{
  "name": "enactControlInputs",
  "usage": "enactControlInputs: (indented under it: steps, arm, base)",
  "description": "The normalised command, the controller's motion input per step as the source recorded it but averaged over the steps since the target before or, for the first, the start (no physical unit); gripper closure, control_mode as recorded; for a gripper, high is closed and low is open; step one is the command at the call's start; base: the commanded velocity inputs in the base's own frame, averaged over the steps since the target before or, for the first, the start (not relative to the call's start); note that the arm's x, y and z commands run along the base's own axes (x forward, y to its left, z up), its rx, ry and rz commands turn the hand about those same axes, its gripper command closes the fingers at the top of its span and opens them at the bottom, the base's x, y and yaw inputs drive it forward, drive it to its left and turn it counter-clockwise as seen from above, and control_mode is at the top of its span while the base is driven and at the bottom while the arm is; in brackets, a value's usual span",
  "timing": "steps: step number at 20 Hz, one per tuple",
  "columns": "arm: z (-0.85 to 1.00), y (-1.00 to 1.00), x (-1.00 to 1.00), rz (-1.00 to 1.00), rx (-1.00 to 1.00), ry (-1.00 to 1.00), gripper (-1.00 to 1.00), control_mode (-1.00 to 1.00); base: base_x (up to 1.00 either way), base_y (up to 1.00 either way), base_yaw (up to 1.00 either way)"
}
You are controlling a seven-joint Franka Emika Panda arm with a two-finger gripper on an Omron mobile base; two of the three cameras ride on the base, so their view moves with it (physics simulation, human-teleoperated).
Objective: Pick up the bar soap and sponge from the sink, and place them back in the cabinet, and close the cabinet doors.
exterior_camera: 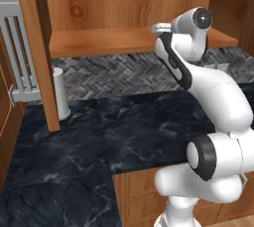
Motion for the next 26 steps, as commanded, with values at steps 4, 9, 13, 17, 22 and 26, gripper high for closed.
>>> enactControlInputs:
  steps: [4,9,13,17,22,26]
  arm:
    - [0.00,-0.05,-0.73,0.00,0.00,-0.01,-1.00,-1.00]
    - [0.01,-0.05,-0.91,0.00,0.00,0.00,-1.00,-1.00]
    - [0.08,0.00,-0.87,0.00,0.00,0.00,-1.00,-1.00]
    - [0.02,0.00,-0.89,0.00,0.00,0.02,-1.00,-1.00]
    - [0.00,0.00,-0.88,0.00,0.00,0.05,-1.00,-1.00]
    - [0.01,0.00,-0.80,-0.01,0.00,0.11,-1.00,-1.00]
  base:
    - [0.00,0.00,0.00]
    - [0.00,0.00,0.00]
    - [0.00,0.00,0.00]
    - [0.00,0.00,0.00]
    - [0.00,0.00,0.00]
    - [0.00,0.00,0.00]
